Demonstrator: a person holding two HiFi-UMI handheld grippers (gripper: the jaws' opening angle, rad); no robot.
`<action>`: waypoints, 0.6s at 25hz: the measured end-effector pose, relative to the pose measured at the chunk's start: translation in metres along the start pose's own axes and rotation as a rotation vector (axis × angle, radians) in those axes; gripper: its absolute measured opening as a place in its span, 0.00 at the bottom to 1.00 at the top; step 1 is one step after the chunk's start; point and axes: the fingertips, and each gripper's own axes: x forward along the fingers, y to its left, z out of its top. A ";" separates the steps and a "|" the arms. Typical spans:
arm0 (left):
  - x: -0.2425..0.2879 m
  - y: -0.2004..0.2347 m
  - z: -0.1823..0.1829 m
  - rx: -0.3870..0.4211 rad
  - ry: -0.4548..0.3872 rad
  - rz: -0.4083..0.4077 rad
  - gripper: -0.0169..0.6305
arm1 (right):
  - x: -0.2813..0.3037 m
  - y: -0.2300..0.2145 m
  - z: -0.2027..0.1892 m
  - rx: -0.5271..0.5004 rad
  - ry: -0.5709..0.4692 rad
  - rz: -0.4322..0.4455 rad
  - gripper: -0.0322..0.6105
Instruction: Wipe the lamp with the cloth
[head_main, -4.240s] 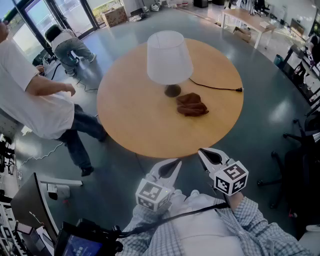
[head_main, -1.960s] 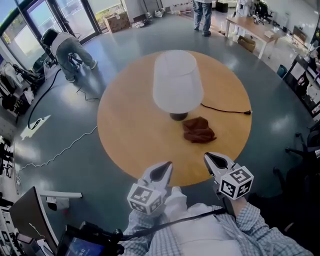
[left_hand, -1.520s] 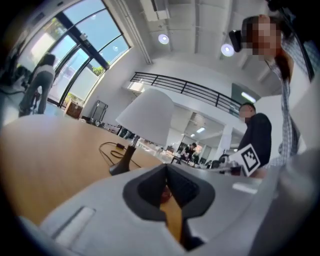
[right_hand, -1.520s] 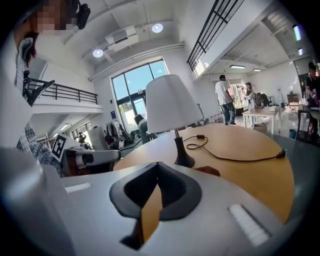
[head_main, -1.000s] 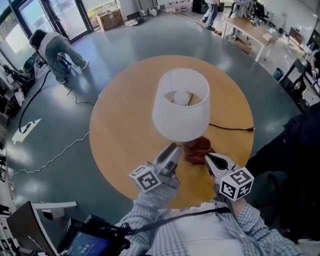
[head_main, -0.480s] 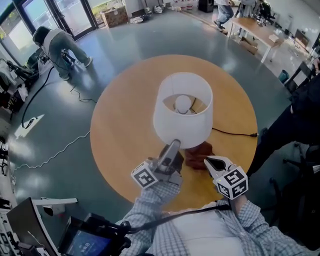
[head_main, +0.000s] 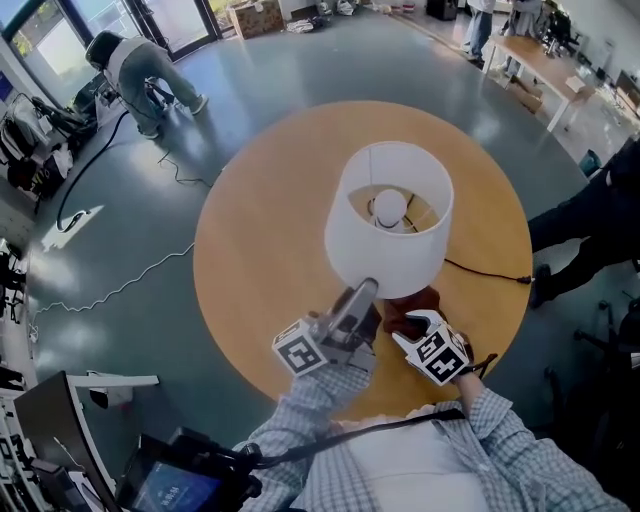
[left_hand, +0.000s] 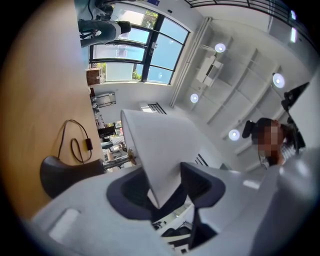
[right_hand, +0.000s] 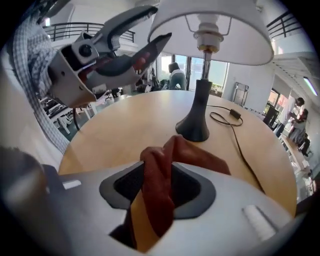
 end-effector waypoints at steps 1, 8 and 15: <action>0.000 0.000 0.001 0.000 -0.001 0.002 0.31 | 0.006 0.000 -0.002 -0.011 0.020 0.005 0.32; -0.003 0.004 0.004 -0.001 -0.010 0.011 0.32 | 0.020 -0.004 -0.005 -0.011 0.026 0.018 0.24; -0.004 0.006 0.004 -0.006 -0.019 0.022 0.32 | -0.001 -0.022 0.001 0.369 -0.146 0.099 0.17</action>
